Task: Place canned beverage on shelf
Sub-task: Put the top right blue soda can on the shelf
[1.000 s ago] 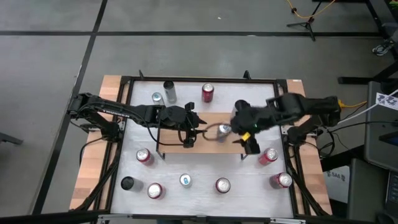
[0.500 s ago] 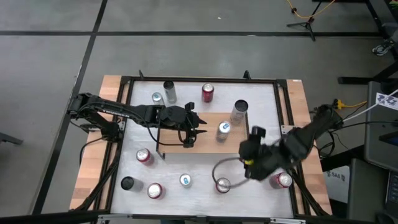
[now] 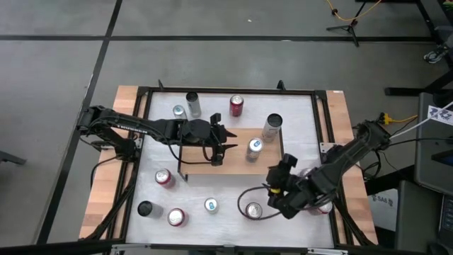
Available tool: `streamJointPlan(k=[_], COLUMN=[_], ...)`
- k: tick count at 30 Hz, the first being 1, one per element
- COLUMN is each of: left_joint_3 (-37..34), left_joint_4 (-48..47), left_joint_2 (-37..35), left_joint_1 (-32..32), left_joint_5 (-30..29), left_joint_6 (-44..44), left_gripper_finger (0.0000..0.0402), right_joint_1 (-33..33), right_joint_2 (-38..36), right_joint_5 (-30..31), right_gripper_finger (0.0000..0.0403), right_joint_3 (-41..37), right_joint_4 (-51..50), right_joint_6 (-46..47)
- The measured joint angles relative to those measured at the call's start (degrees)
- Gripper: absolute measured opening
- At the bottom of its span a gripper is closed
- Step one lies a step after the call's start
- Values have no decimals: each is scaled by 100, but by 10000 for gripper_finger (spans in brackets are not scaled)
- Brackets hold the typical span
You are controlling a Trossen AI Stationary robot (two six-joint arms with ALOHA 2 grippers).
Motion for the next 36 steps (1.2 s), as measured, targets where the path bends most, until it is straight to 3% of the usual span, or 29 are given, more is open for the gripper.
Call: streamJointPlan(k=[7,18,24,36], left_joint_3=[9,9,9,4], left_joint_4=[633,823,940,940], left_joint_2=[301,586,586,586], left_joint_1=[131,297,297,243], left_joint_5=[33,87,363,365], left_joint_6=[8,7,7,7], left_gripper_finger=[143,143,143,143], right_joint_1=[-159,-382,-702,-1053], right_joint_2=[0,0,0,0], right_joint_5=[23,329,251,-1], right_gripper_finger=[285,285,285,285], right_joint_3=[-320,-325,-325,-325], right_joint_4=[521,734,1031,1147], right_joint_6=[-120,-482,-911,-1243])
